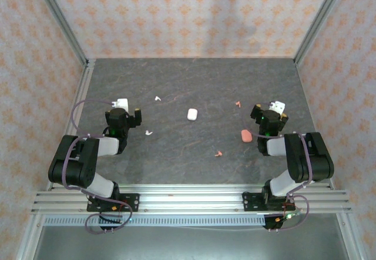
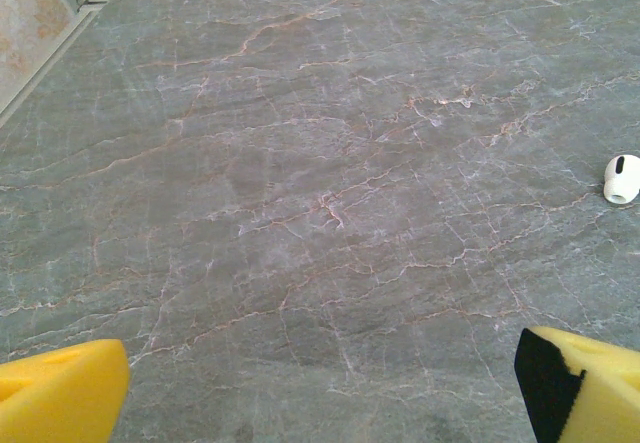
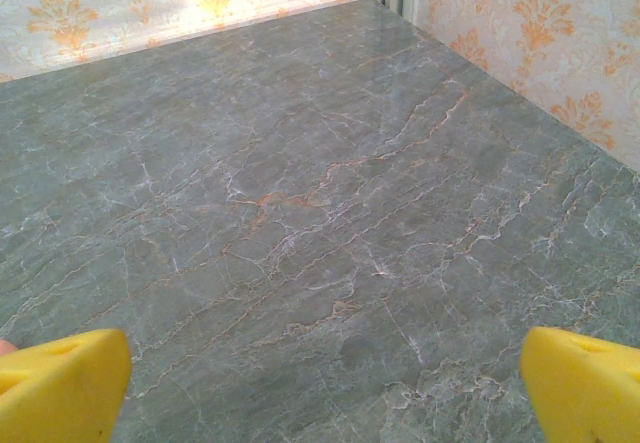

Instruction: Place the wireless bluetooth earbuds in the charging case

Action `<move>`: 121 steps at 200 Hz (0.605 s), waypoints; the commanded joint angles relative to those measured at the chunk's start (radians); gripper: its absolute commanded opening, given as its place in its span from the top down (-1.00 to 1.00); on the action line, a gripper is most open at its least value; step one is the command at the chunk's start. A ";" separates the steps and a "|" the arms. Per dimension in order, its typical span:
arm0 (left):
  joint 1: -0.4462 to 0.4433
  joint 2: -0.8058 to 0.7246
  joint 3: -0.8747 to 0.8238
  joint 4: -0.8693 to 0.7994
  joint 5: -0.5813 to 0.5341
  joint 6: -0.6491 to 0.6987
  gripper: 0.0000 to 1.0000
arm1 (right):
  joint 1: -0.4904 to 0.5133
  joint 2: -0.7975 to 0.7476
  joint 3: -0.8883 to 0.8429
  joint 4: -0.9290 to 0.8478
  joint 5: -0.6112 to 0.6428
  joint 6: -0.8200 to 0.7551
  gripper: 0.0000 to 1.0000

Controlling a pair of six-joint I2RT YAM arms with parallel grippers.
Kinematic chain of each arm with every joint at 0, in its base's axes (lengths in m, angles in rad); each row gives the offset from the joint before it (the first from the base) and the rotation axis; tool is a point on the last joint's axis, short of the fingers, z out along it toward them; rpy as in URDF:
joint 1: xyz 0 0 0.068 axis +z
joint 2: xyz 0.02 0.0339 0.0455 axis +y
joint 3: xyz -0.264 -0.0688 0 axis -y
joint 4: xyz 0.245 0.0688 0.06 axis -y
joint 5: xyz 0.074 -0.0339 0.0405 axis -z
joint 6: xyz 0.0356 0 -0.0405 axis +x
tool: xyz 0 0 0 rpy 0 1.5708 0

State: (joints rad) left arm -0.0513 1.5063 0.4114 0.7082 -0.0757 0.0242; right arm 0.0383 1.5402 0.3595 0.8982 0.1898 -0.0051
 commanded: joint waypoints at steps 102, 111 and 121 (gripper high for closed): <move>0.004 -0.009 0.018 0.029 -0.011 -0.008 -0.99 | 0.004 -0.042 0.005 -0.006 -0.023 -0.012 -0.99; 0.004 -0.018 0.032 -0.002 0.000 -0.002 -1.00 | 0.005 -0.092 -0.008 -0.029 -0.034 -0.021 -0.99; 0.004 -0.051 0.083 -0.118 0.021 0.005 -1.00 | 0.005 -0.151 -0.029 -0.050 -0.035 -0.019 -0.99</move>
State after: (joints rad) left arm -0.0513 1.5051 0.4145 0.7006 -0.0742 0.0246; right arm 0.0383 1.5101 0.3569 0.8753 0.1745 -0.0093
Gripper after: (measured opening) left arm 0.995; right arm 0.994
